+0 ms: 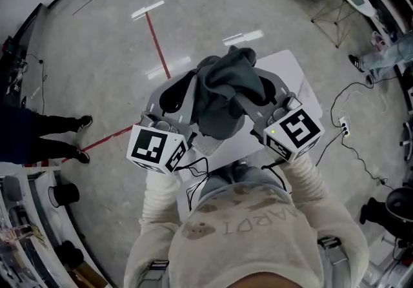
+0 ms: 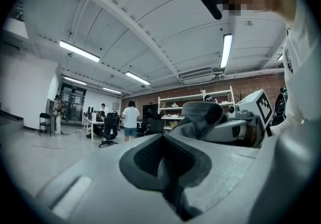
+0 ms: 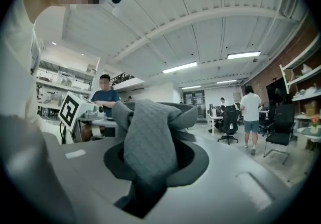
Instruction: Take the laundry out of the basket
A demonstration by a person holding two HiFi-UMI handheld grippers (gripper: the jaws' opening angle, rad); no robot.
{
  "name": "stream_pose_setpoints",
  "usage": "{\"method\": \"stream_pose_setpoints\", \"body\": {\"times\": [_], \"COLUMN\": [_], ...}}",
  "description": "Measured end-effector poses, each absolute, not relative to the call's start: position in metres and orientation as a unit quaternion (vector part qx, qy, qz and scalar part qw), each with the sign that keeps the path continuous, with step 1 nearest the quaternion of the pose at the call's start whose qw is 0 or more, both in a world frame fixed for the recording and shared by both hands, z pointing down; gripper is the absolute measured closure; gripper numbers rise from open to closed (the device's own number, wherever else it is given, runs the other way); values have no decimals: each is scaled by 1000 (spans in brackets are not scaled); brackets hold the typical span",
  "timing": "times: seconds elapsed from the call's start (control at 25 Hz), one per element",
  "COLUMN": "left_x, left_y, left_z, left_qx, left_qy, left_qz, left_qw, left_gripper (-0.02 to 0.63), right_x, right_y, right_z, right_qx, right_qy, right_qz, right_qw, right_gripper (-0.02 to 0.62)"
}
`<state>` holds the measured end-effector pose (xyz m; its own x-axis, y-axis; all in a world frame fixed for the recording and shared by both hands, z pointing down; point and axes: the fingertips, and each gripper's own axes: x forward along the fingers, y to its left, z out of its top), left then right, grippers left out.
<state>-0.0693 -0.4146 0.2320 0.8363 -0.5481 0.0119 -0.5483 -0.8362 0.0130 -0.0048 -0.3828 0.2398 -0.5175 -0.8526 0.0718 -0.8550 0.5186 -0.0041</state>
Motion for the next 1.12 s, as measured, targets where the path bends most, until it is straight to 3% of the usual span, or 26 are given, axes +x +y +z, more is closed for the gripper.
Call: {"method": "stream_pose_setpoints", "body": {"times": [0.28, 1.12], "left_x": [-68, -64], "left_y": [-406, -402], "left_z": [214, 204], "left_qx": [956, 958], "left_qy": [-292, -285], "left_qz": [-5, -14], "left_qw": [4, 3], "left_gripper": [606, 606], "right_x": [3, 3], "right_y": [-376, -376], "right_z": [201, 199], "right_qx": [487, 492], "right_qy": [-873, -870], "right_qz": [16, -6], "right_qw": [-29, -26], "right_gripper": [474, 474]}}
